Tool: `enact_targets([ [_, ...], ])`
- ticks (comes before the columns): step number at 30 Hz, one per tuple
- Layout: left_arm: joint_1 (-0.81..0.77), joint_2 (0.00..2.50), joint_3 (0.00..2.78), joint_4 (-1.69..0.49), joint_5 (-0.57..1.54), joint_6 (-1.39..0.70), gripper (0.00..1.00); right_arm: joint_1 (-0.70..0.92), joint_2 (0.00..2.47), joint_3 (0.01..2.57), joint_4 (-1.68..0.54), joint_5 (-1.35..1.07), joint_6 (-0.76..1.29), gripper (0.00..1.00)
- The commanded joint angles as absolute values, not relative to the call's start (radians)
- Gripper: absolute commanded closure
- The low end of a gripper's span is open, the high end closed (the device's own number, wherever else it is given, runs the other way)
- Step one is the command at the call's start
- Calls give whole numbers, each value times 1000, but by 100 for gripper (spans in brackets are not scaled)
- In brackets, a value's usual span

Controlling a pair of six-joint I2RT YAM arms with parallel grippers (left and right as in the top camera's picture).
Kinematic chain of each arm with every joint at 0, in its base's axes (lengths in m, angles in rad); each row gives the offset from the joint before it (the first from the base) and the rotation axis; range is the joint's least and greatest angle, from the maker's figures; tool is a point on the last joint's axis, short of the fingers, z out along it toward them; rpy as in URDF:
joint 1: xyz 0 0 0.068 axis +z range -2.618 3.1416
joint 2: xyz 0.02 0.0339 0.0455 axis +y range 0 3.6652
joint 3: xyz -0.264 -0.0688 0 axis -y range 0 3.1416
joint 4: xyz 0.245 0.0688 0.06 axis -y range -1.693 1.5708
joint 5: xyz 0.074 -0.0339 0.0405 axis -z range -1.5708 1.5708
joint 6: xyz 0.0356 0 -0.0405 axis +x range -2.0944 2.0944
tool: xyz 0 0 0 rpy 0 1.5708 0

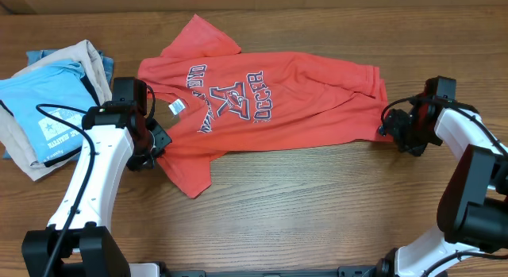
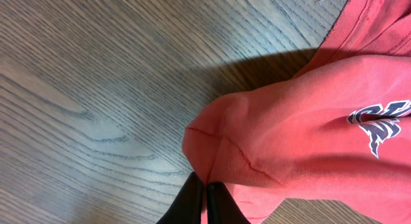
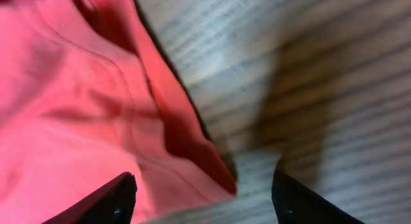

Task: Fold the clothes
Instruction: 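Grasp the T-shirt hem corners with both grippers and lift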

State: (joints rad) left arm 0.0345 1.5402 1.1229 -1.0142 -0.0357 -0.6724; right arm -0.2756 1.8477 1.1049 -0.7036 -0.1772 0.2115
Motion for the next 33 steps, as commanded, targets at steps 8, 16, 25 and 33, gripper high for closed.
enact_targets([
  [8, 36, 1542, 1124, -1015, -60, -650, 94, -274, 1860, 1084, -696, -229, 215, 70],
  [16, 36, 1542, 1124, -1014, -60, -650, 95, -274, 1859, 1084, -708, -229, 218, 96],
  [25, 39, 1533, 1233, -1052, -32, -487, 96, -290, 1790, 1348, -981, -229, 232, 96],
  [33, 87, 1480, 1676, -1178, 60, -327, 96, -300, 1683, 1905, -1318, -226, 125, 96],
])
